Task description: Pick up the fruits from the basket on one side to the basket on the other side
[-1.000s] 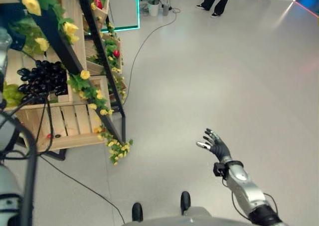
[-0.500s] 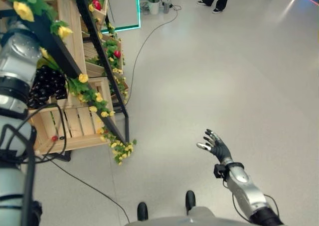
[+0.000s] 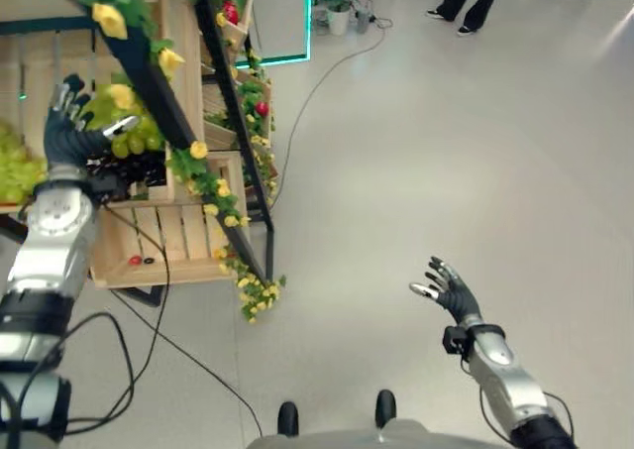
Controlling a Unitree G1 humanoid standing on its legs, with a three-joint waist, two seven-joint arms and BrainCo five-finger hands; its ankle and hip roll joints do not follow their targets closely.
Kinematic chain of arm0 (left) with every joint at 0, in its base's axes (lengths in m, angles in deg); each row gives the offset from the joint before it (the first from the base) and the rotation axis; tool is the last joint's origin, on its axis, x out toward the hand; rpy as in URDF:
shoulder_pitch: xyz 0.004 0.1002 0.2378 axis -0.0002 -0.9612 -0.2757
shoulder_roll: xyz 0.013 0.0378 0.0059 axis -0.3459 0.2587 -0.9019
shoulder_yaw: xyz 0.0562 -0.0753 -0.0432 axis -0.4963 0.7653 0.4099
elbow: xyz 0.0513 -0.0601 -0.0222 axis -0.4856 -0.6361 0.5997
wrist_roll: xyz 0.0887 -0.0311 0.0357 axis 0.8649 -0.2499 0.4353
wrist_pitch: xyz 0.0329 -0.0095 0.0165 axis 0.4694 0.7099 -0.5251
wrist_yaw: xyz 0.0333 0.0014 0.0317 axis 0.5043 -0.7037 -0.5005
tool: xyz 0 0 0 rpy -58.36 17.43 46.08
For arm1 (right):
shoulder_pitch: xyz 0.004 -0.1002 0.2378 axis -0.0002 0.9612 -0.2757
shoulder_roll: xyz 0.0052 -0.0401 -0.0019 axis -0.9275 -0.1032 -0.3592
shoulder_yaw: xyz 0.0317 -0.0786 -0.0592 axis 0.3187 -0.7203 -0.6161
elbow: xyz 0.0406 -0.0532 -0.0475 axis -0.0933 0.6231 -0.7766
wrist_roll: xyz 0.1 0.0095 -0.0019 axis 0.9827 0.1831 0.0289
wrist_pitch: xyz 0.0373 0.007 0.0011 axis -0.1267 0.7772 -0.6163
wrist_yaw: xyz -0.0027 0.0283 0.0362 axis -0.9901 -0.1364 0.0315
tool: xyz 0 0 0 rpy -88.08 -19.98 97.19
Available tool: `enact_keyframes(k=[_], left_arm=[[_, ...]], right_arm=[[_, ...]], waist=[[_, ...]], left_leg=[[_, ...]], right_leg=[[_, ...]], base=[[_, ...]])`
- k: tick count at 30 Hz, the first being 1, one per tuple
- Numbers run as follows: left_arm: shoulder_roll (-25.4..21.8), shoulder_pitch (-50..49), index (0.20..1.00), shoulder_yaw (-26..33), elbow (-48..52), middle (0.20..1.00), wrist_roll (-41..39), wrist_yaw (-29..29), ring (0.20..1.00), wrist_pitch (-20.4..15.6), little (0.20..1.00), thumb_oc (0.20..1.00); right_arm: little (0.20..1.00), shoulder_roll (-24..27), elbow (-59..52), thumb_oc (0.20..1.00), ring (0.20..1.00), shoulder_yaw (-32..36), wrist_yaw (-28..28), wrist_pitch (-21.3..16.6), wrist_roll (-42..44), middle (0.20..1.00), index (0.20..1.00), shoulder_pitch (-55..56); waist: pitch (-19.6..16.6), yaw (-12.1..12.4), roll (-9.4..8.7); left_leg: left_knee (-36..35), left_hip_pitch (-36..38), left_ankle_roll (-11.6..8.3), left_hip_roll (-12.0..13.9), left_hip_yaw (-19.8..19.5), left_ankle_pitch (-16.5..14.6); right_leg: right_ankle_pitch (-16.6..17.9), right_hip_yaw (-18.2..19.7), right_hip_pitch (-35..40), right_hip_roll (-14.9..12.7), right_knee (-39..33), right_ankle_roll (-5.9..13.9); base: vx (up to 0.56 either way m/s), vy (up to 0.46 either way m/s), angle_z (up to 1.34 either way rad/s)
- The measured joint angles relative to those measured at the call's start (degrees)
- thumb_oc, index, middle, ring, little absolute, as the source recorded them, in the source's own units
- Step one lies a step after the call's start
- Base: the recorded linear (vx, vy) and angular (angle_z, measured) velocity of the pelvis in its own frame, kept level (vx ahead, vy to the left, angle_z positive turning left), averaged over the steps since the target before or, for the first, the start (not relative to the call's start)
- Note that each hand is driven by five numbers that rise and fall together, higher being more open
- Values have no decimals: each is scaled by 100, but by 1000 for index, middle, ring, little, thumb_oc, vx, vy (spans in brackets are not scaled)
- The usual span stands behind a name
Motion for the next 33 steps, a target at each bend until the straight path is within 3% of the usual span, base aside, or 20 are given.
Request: enact_keyframes(k=[6, 7, 9, 13, 21, 26, 33], left_arm=[[1248, -1084, 1000, 652, 868, 1000, 8, 44, 1000, -15, 1000, 1000], [1796, -1362, 1000, 765, 1308, 1000, 17, 65, 1000, -11, 1000, 1000], [2372, -1724, 1000, 715, 1810, 1000, 30, 158, 1000, -11, 1000, 1000], [2826, -2250, 1000, 753, 2237, 1000, 132, 373, 1000, -1, 1000, 1000], [3123, -2749, 1000, 608, 2394, 1000, 133, 1041, 1000, 99, 1000, 1000], [3159, -2875, 1000, 230, 2058, 1000, 148, 1284, 1000, 147, 1000, 1000], [2732, -2786, 1000, -721, 1848, 1000, 707, 1623, 1000, 283, 1000, 1000]], right_arm=[[1000, -77, -75, 1000, 1000, 106, 104, -1, -126, 1000, 1000, 36], [1000, -127, -119, 1000, 1000, 187, 111, 0, -201, 1000, 1000, 65], [1000, -147, -153, 1000, 1000, 242, 116, -2, -250, 1000, 1000, 97], [1000, -150, -371, 1000, 1000, 319, 209, -2, -266, 1000, 1000, 249], [1000, -153, -498, 1000, 1000, 510, 233, -13, -270, 1000, 1000, 286], [1000, -156, -497, 1000, 1000, 664, 228, -23, -322, 1000, 1000, 371], [1000, -190, -510, 1000, 1000, 969, 78, -139, -322, 1000, 1000, 513]], waist=[[23, 105, -2], [45, 73, -28], [70, 128, -64], [80, 199, -76], [88, 216, -69], [98, 211, -61], [116, 94, -71]], left_leg=[[-1, 11, 1, -24, -114, -1], [0, 25, 6, -32, -130, 2], [0, -5, 6, -32, -140, 1], [1, -44, -1, -34, -191, -5], [2, -61, 2, -56, -276, -3], [3, -63, 1, -60, -278, -4], [26, -53, 2, -60, -232, -5]], right_leg=[[-20, -108, 89, -24, 0, 22], [-25, -127, 103, -29, -1, 28], [-37, -137, 111, -32, -1, 31], [-64, -188, 108, -30, 0, 34], [-103, -287, 139, -40, 0, 53], [-105, -290, 141, -48, 1, 56], [-100, -237, 71, -26, 21, 54]], base=[[-14, 8, 10], [-11, 14, 10], [-9, 12, 5], [-28, 14, 6], [-25, 20, 6], [-5, 6, 0], [-45, 24, -4]])
